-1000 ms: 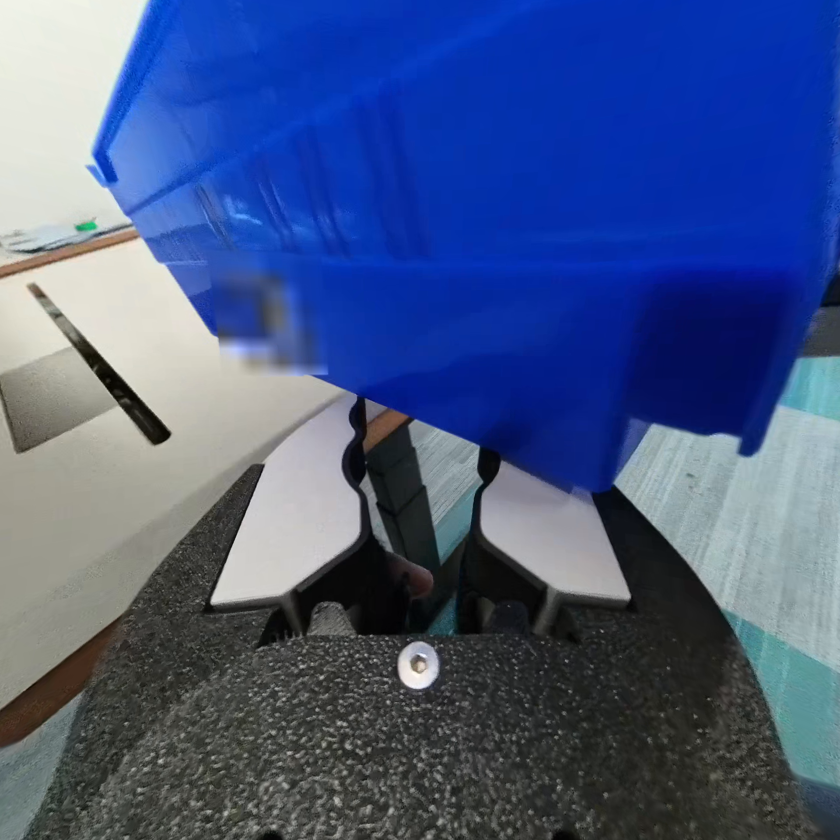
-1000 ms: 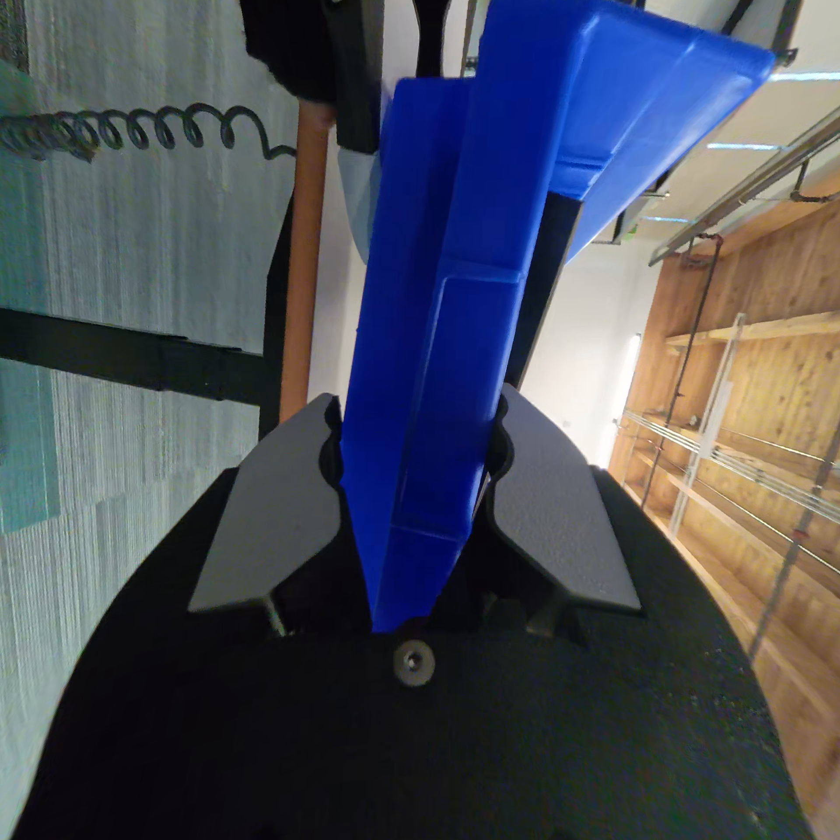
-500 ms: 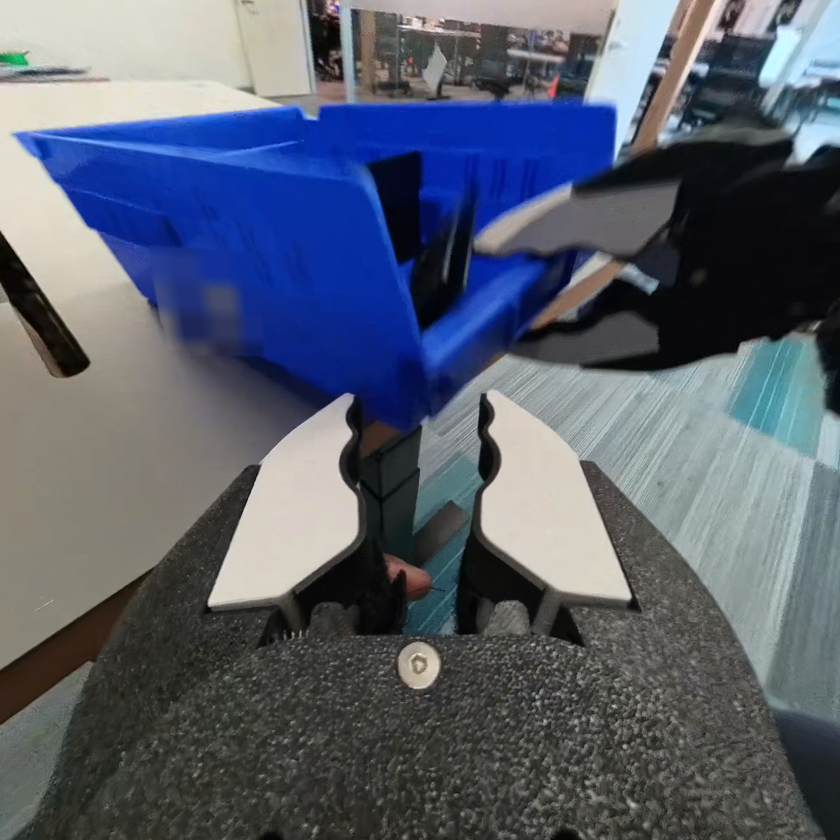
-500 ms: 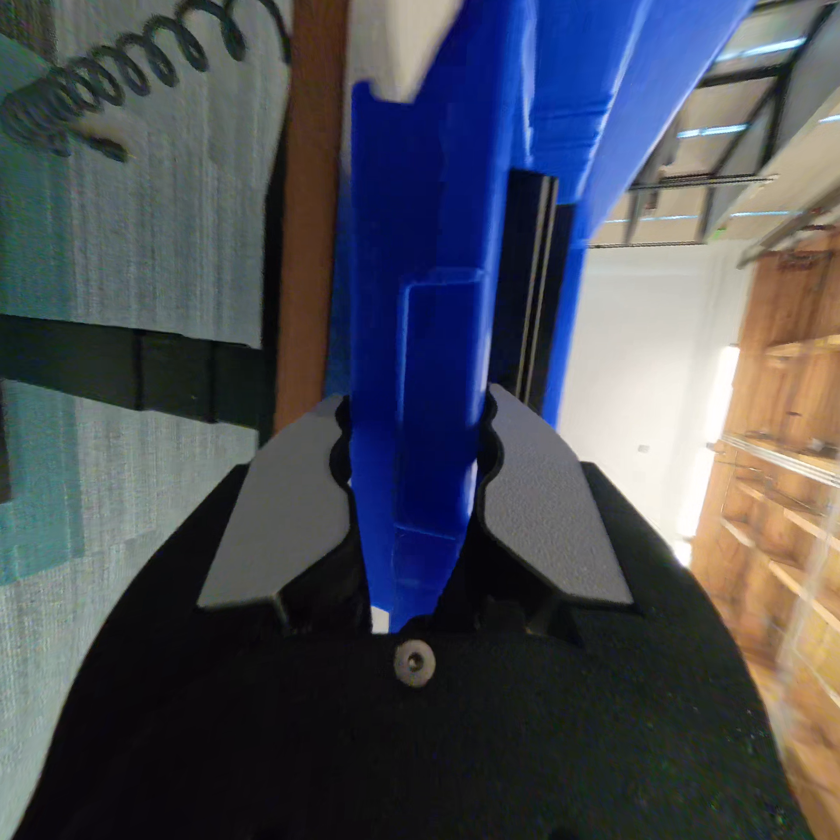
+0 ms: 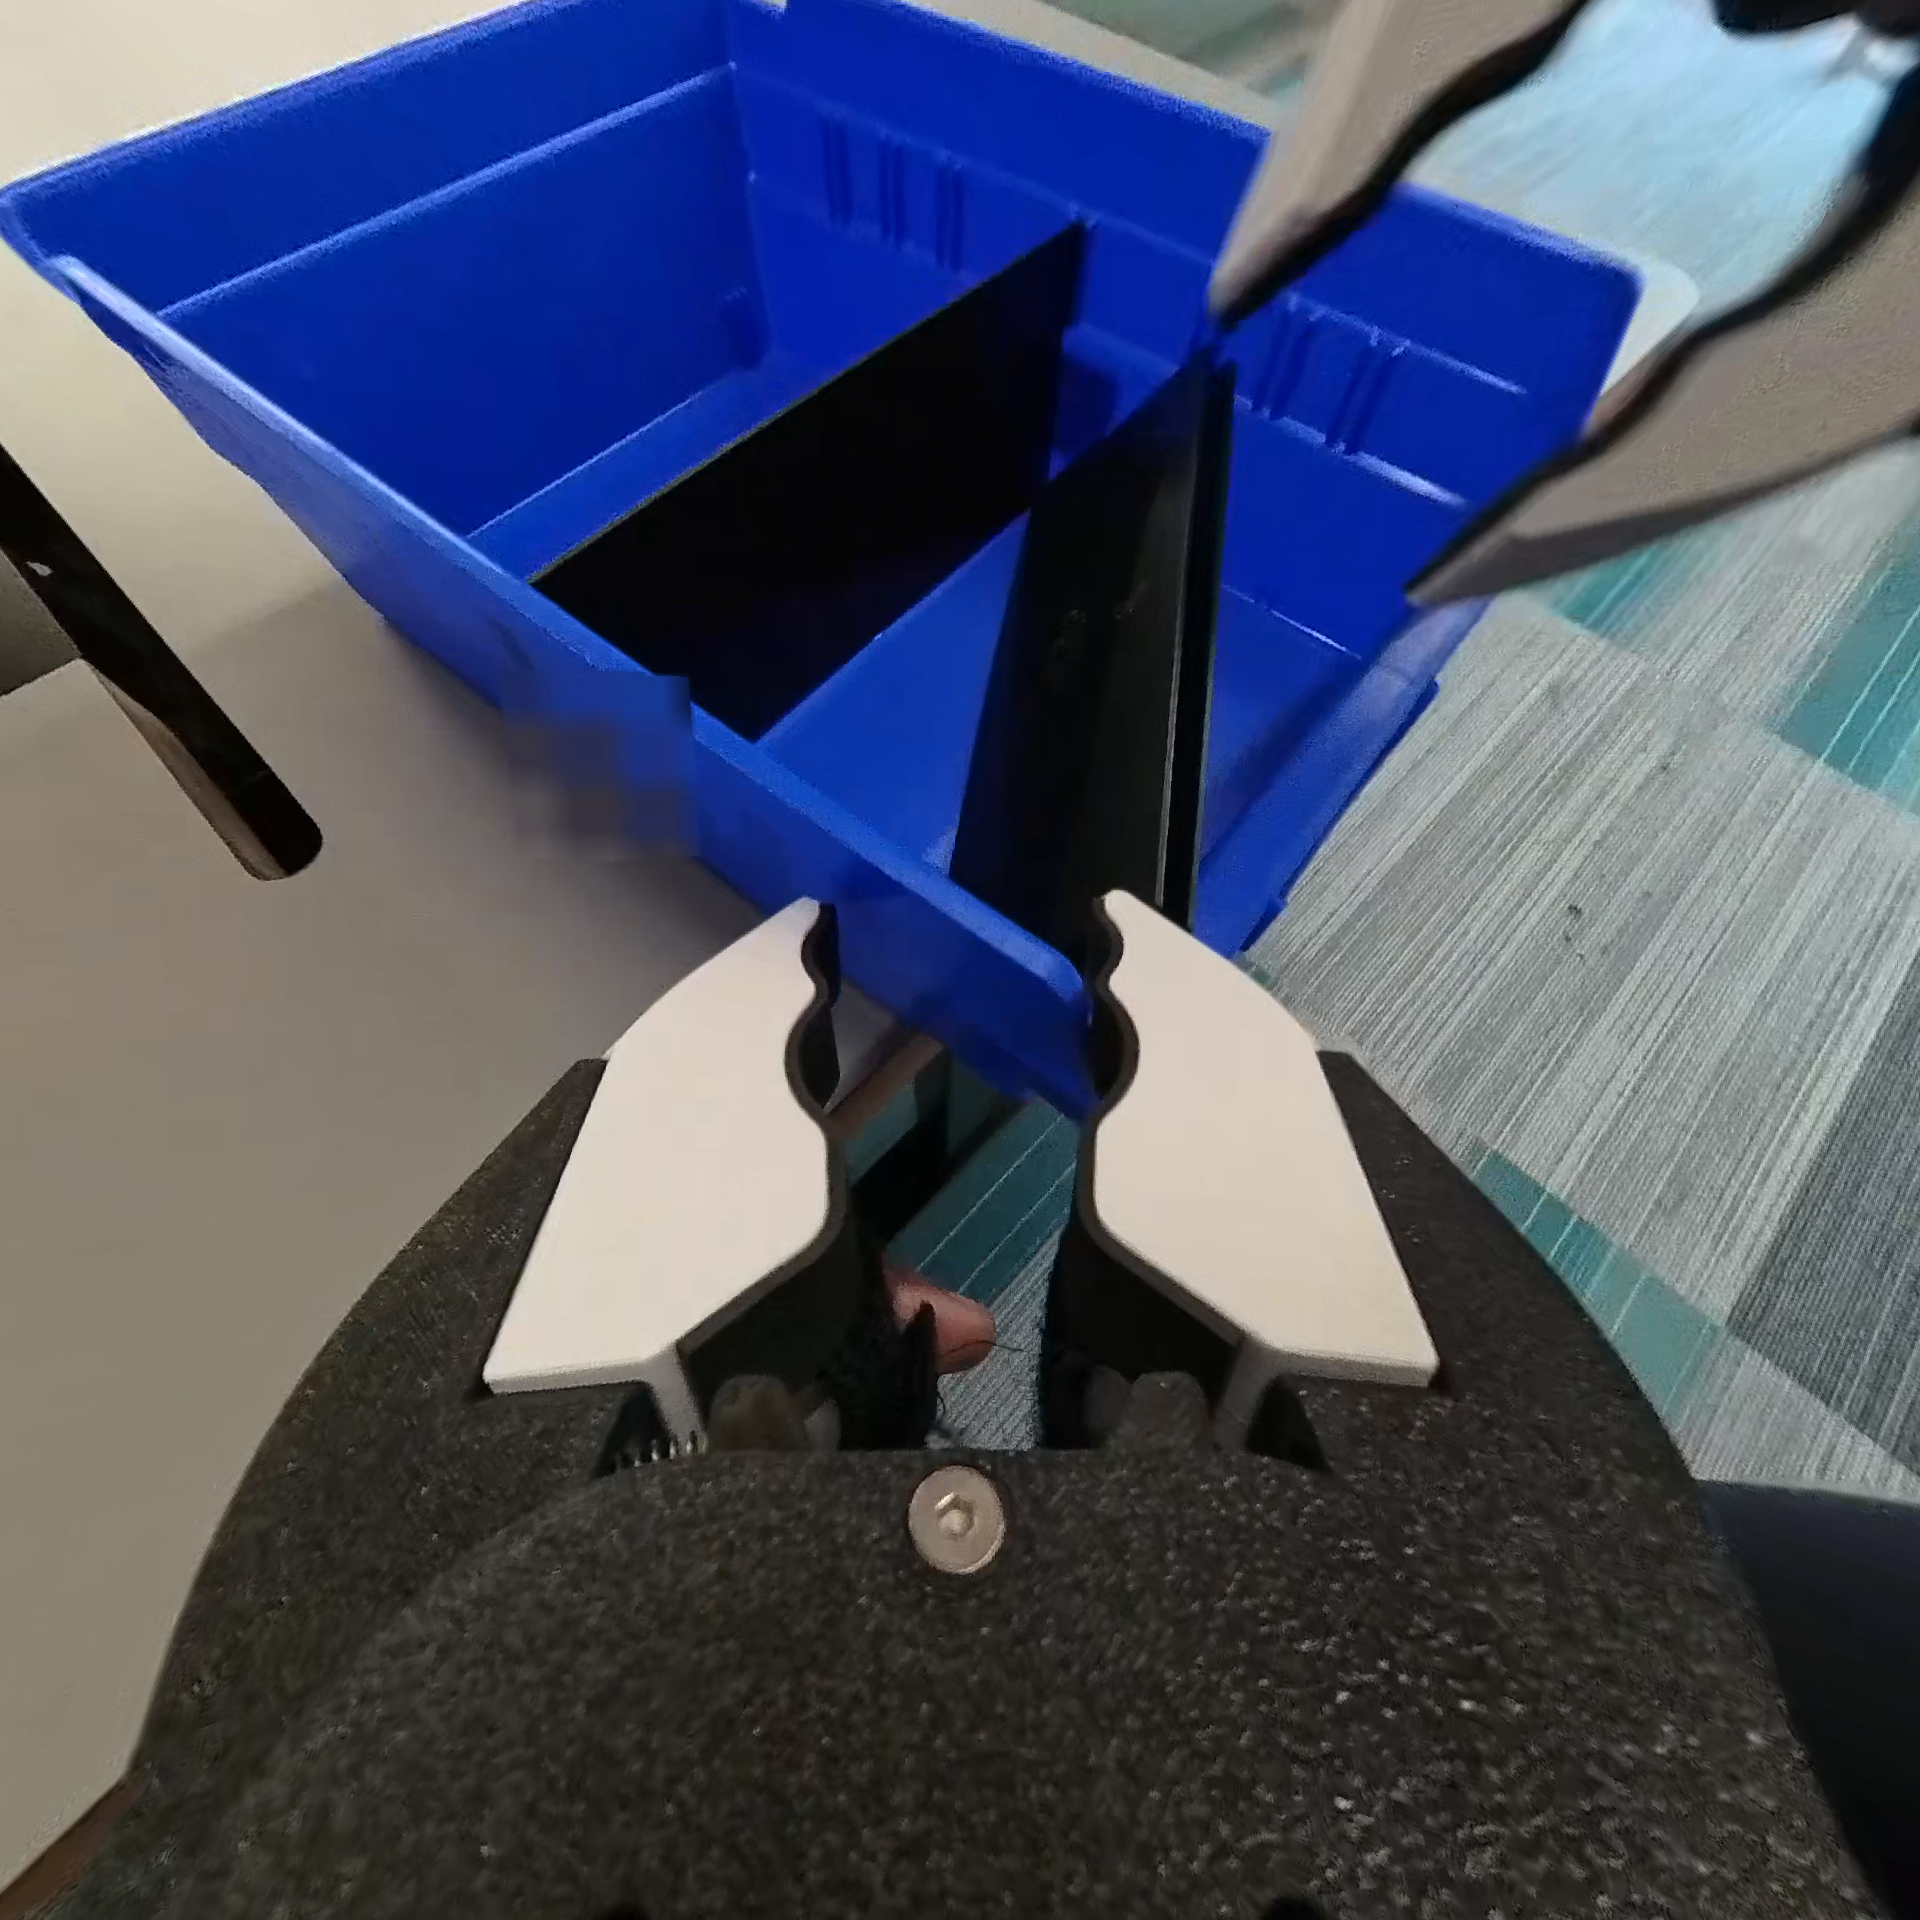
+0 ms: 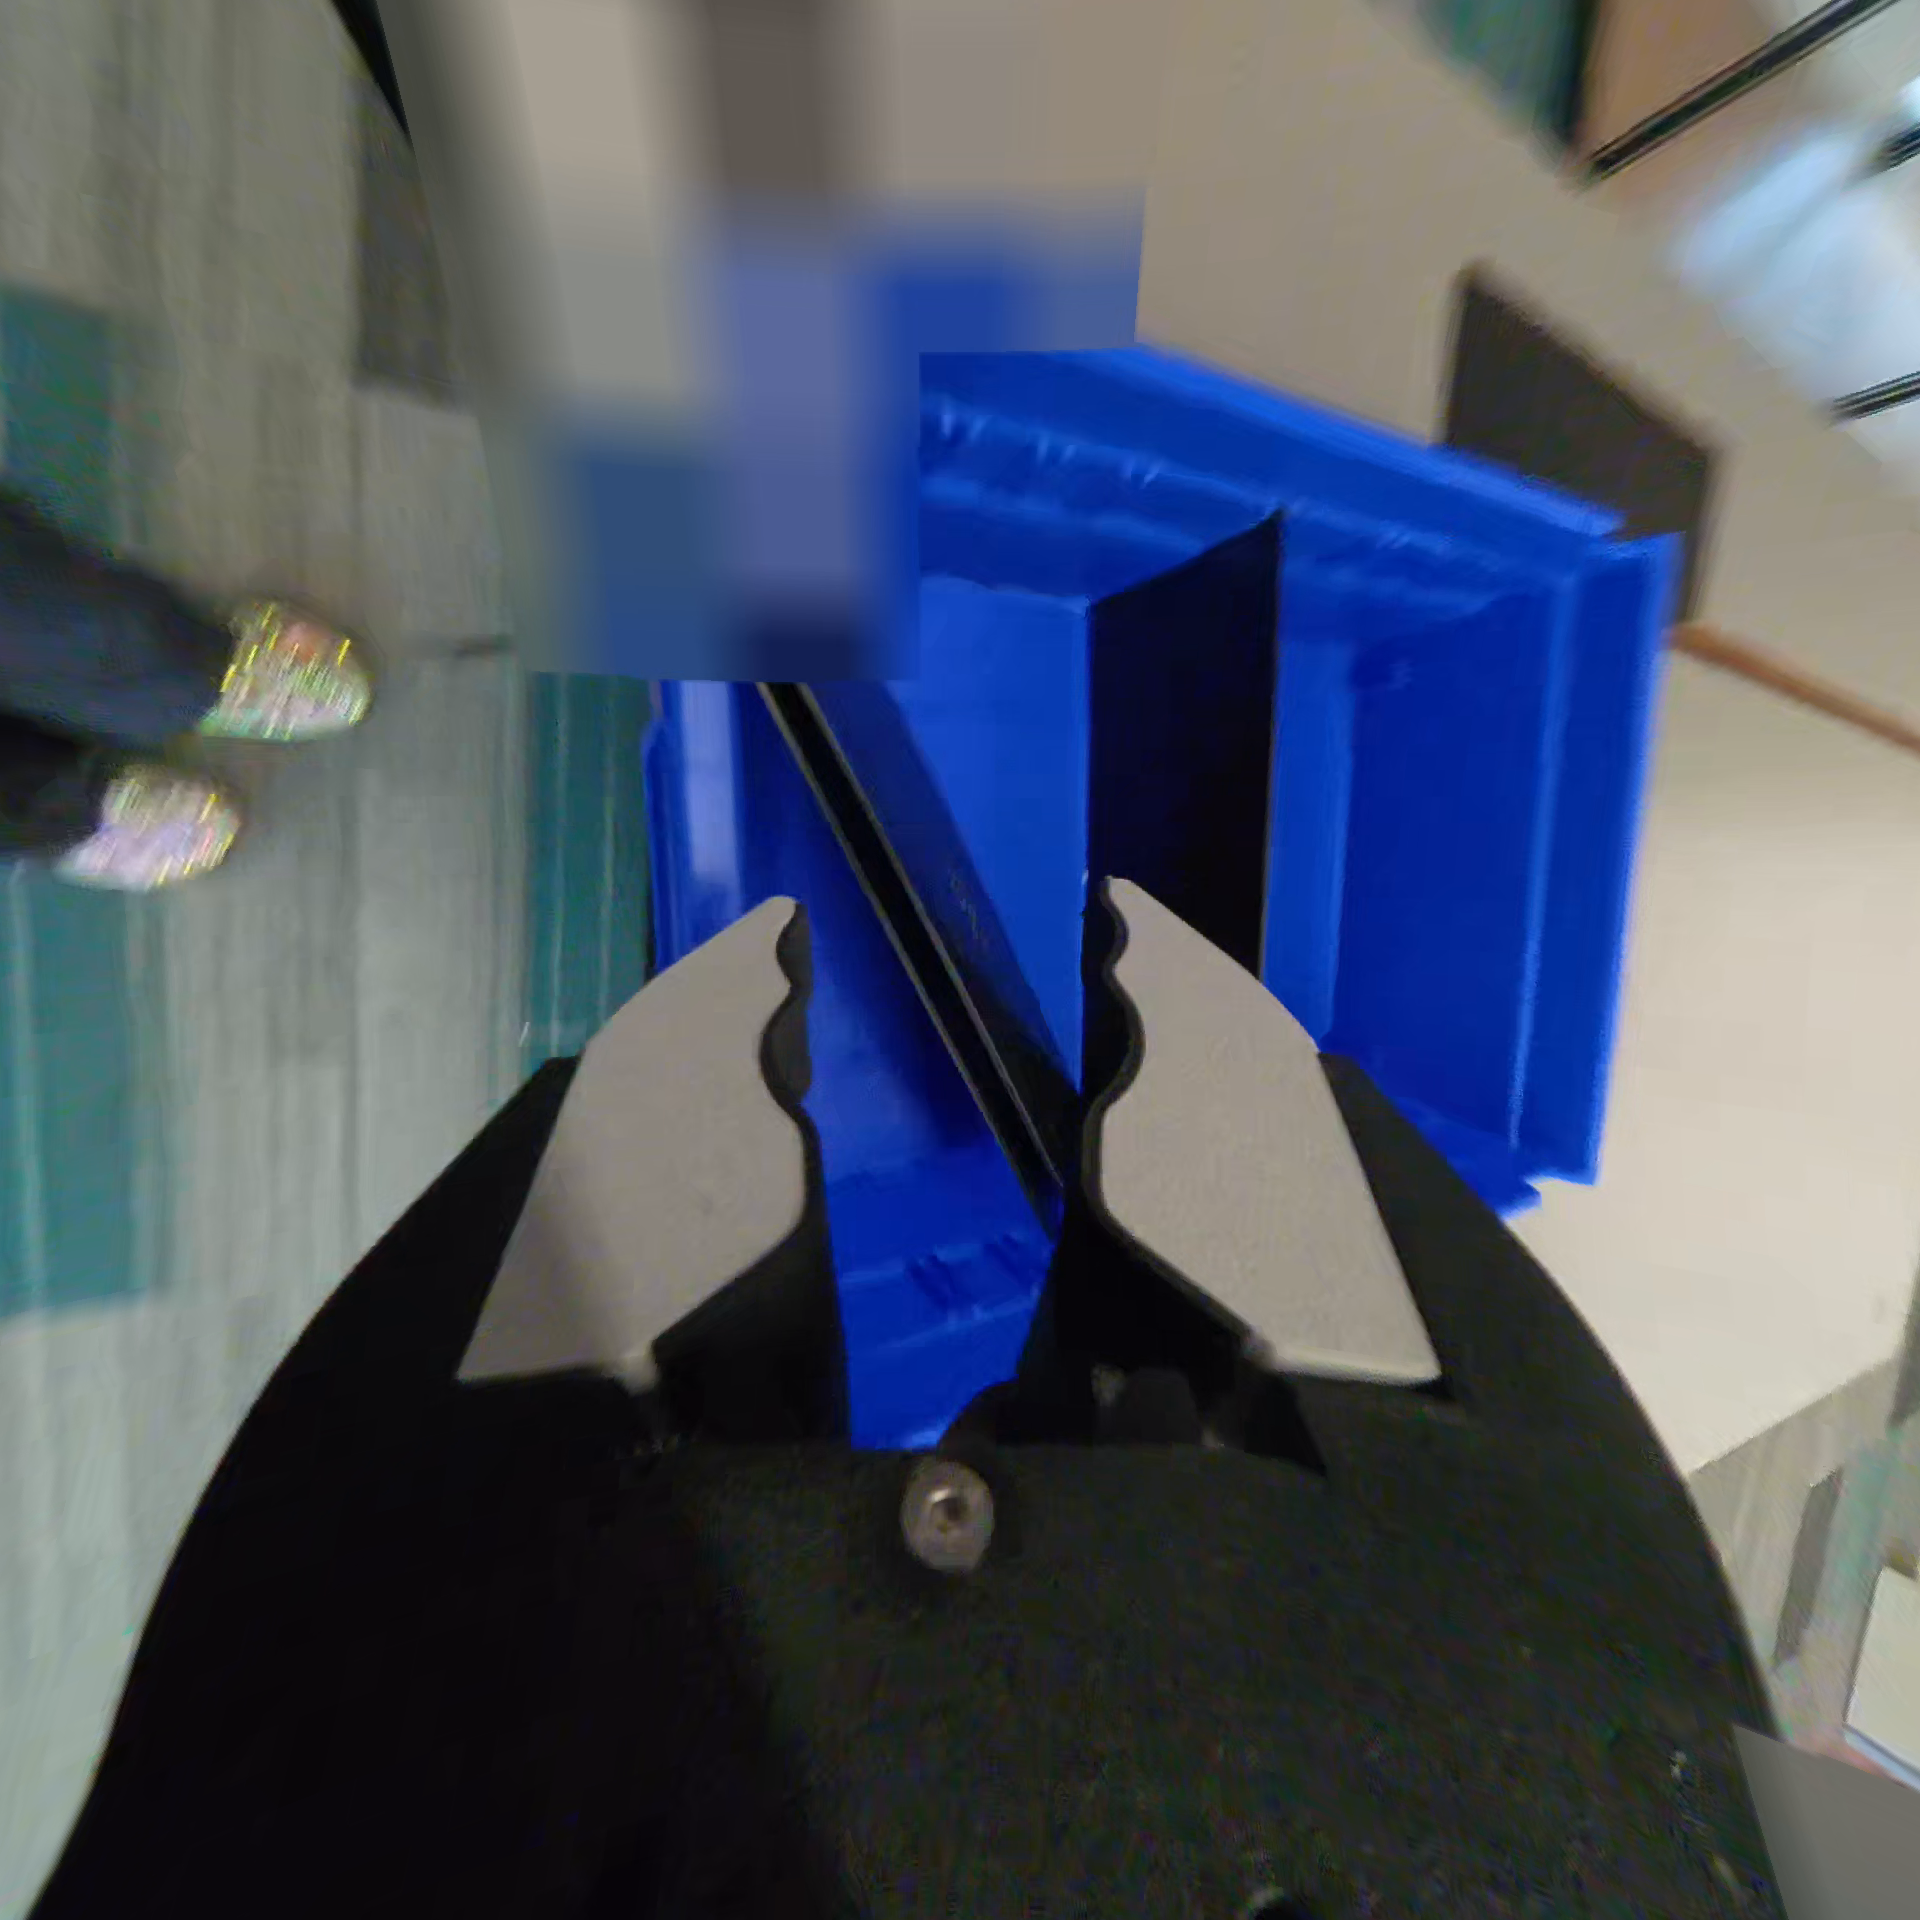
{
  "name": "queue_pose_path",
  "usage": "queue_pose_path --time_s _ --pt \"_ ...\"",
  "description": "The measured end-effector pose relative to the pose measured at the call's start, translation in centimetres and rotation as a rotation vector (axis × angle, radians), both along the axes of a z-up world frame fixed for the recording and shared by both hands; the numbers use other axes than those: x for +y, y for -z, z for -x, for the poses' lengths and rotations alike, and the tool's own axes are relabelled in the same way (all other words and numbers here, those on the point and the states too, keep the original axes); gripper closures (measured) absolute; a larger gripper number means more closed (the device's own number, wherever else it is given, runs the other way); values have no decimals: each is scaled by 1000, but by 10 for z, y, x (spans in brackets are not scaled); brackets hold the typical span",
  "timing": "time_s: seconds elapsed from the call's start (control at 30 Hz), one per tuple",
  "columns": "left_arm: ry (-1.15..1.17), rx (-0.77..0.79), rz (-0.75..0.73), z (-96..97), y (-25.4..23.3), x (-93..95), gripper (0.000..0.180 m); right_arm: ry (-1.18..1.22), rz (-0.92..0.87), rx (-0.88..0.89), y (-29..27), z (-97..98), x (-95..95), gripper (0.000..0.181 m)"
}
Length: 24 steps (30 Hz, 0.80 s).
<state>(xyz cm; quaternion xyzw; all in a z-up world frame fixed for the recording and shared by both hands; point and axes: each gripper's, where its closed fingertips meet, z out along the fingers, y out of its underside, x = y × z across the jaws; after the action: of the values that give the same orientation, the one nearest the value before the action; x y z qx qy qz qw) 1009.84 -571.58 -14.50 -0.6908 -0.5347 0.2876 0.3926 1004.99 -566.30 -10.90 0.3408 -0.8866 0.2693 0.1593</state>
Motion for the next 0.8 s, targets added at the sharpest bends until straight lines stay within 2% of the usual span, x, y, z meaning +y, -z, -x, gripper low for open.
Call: queue_pose_path --time_s 0.13,0.2,0.23,0.27,0.3,0.37,0.43,0.57,0.7,0.8 --pt "25 -44 21 -1 1 0 135 -187 -400 182 50 29 11 139" --pt "33 -43 13 -1 -2 0 136 -250 -486 198 69 31 12 138" --pt "37 -44 1 -2 -3 -1 136 -275 -471 231 72 33 6 148" --pt "45 -45 -10 -3 -5 -1 136 -292 -420 282 68 38 -3 168" --pt "54 -45 -14 -4 -8 -3 136 -297 -404 275 62 39 -8 174" --pt "71 -37 -26 -6 -16 -8 130 -230 -432 131 46 32 -7 176" --pt "76 -17 -48 -8 -31 -14 132 -173 -465 15 21 29 -3 176" --pt "23 32 -30 -6 -67 -36 134 -25 -451 -138 -36 50 -15 176" --pt "-67 52 49 -1 -98 -54 133 80 -423 -149 -57 97 -50 176" --pt "-164 74 103 0 -120 -63 134 114 -493 -107 -39 125 -68 176"
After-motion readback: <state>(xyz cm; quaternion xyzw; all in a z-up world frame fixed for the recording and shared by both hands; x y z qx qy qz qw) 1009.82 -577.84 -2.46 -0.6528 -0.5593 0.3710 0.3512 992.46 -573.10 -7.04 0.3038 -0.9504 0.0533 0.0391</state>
